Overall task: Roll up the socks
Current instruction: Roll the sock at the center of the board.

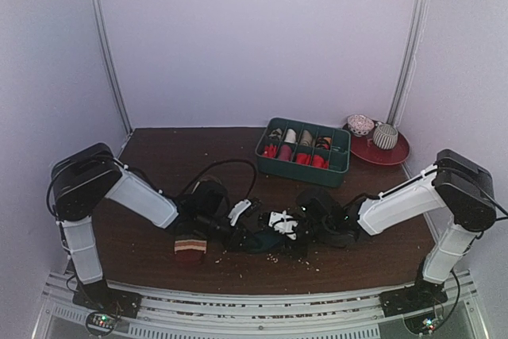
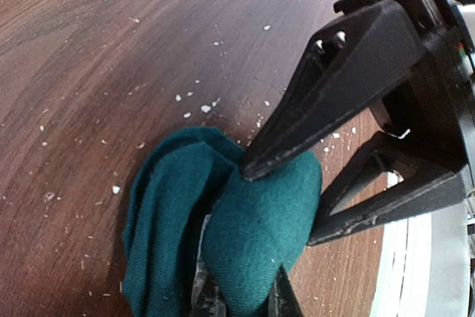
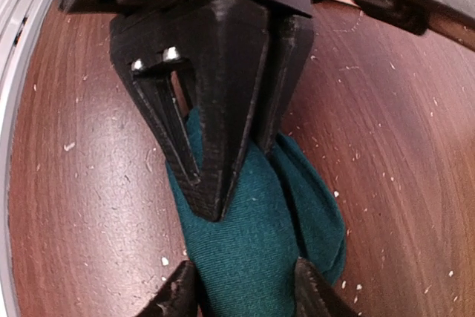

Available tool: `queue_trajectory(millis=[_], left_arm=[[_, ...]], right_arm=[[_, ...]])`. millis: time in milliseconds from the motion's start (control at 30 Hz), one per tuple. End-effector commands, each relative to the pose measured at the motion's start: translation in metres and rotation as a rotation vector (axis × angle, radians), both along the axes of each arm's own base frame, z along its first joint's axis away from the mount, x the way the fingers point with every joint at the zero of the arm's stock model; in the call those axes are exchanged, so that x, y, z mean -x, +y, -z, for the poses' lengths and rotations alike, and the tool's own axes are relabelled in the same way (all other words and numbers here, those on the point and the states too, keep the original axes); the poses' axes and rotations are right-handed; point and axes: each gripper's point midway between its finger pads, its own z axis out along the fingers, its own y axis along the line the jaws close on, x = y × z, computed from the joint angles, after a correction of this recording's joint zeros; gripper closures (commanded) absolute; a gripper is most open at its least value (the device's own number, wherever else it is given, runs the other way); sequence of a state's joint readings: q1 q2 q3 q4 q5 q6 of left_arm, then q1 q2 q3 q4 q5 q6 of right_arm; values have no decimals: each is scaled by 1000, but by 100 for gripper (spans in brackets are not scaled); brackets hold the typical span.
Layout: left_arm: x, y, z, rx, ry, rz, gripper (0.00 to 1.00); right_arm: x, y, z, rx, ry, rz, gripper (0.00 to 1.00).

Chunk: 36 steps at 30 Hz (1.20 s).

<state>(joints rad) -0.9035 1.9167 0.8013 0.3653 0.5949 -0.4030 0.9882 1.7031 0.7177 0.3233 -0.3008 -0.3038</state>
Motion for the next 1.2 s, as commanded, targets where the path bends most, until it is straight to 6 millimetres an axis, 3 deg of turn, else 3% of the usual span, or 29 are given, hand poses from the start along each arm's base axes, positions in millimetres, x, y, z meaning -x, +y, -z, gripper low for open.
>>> queue_trajectory(millis=[0, 67, 167, 367, 500, 600, 733, 900, 1167], left_arm=[[44, 70, 90, -384, 211, -29, 100], [36, 66, 84, -371, 165, -36, 100], [14, 56, 61, -309, 30, -66, 68], [-33, 29, -17, -90, -330, -121, 26], [-39, 20, -55, 73, -495, -113, 16], [-35, 17, -66, 158, -572, -87, 15], [-26, 13, -64, 220, -587, -44, 18], [-22, 7, -48, 230, -534, -13, 34], [-21, 17, -17, 143, -473, -39, 57]], right_arm=[[5, 4, 11, 27, 67, 1, 63], [9, 3, 18, 52, 115, 6, 67], [14, 0, 30, 72, 228, 21, 71], [25, -23, 64, 155, 447, 94, 74], [31, -33, 73, 186, 610, 134, 74], [37, -38, 78, 235, 683, 148, 74], [42, -43, 80, 279, 785, 172, 74], [39, -47, 83, 324, 842, 211, 74], [38, -49, 87, 348, 865, 229, 74]])
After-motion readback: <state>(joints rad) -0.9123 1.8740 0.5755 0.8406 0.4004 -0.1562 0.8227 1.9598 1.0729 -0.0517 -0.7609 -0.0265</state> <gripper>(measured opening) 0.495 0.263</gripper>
